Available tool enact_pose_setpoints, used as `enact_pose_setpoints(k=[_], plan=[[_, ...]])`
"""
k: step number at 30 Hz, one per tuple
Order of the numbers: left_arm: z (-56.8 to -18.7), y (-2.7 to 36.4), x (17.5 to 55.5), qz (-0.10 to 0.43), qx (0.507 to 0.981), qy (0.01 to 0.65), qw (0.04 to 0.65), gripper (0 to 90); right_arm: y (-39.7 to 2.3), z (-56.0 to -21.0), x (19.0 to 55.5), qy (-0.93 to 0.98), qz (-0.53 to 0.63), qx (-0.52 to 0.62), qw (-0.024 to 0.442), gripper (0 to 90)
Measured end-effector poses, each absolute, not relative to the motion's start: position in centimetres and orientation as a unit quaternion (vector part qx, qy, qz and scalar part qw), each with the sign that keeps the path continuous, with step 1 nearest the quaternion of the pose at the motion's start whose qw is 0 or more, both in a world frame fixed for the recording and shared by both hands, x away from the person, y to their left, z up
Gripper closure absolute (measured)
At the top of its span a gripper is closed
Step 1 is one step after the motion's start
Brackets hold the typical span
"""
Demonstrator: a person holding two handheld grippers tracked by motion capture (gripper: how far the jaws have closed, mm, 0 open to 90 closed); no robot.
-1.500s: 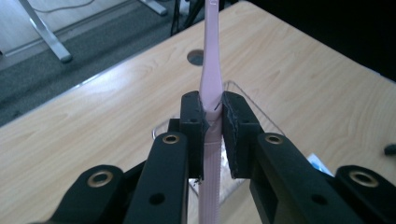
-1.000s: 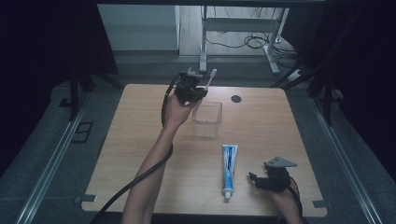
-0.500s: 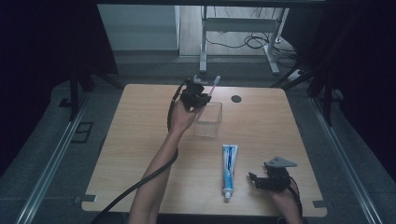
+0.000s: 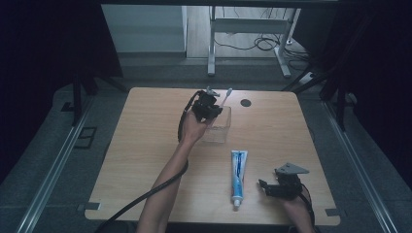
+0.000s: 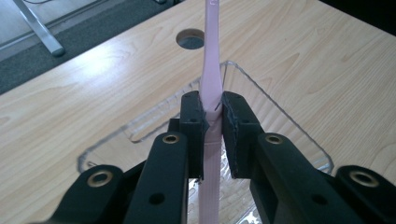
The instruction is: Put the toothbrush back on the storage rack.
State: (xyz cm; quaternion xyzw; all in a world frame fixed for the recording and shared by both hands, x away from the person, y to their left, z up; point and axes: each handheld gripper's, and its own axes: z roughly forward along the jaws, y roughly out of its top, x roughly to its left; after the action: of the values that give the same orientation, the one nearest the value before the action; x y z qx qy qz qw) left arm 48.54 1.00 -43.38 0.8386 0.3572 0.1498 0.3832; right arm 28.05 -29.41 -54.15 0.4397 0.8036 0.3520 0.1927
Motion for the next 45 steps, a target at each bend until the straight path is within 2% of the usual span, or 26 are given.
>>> enact_pose_setpoints(k=[35, 41, 45], plan=[[-46.5, -1.2, 48.4, 0.149, 0.865, 0.34, 0.338, 78.6, -29.4, -54.2, 28.1, 0.803, 0.353, 0.441, 0.193, 19.2], [-46.4, -1.4, 48.3, 0.158, 0.865, 0.338, 0.335, 76.8, -29.4, -54.2, 28.1, 0.803, 0.353, 0.441, 0.192, 19.2], [-46.0, -1.4, 48.2, 0.161, 0.863, 0.337, 0.34, 71.2, -29.4, -54.2, 28.1, 0.803, 0.352, 0.44, 0.192, 19.2]])
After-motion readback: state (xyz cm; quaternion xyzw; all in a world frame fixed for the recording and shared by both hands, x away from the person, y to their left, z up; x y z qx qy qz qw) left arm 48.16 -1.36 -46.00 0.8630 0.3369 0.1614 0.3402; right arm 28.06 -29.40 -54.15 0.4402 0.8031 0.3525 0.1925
